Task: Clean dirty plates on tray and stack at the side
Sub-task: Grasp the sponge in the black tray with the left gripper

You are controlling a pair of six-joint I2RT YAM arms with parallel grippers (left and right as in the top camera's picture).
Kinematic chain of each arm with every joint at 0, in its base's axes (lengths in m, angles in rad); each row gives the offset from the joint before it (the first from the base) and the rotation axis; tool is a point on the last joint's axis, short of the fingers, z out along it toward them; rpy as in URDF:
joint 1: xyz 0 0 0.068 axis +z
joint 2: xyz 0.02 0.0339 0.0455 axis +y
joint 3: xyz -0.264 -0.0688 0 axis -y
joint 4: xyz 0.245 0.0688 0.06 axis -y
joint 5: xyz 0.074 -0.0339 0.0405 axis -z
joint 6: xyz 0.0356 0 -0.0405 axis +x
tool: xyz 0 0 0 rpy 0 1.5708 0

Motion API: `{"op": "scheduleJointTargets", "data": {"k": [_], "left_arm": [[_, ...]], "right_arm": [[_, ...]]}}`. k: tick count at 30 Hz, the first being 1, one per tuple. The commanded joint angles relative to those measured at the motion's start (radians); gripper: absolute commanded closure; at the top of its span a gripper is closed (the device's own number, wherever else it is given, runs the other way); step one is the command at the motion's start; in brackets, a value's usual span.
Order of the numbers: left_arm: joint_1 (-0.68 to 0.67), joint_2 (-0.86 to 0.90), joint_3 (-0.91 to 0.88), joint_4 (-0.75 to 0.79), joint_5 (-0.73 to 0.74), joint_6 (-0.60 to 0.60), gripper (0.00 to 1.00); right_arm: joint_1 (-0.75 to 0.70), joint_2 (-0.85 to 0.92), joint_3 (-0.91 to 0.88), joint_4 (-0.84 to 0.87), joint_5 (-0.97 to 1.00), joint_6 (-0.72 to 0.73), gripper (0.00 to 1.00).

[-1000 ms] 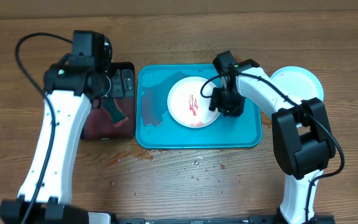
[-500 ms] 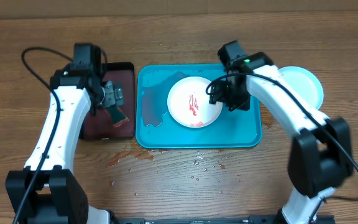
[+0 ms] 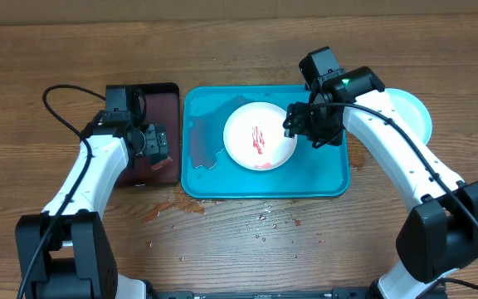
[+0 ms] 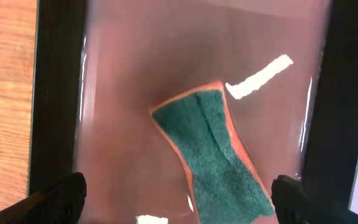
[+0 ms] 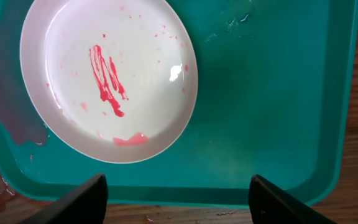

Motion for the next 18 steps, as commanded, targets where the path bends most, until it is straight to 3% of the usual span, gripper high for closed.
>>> {"op": "scheduleJointTargets", "data": {"k": [1,5,10,18], "left_arm": [[-0.002,0.006,-0.008,0.017,0.009,0.225,0.02],[-0.002,0.006,-0.008,0.041,0.027,0.498,0.00],[0.001,0.006,-0.008,0.060,0.121,0.753,0.00],[0.021,0.031,-0.008,0.072,0.176,0.948,0.00]], "right_arm": [[0.001,-0.016,0.015,-0.002,0.008,-0.005,0.26],[0.002,-0.016,0.015,-0.012,0.008,-0.003,0.26],[0.002,-0.016,0.015,-0.023,0.008,-0.004,0.26],[0.002,-0.016,0.015,-0.025,0.008,-0.003,0.26]]}}
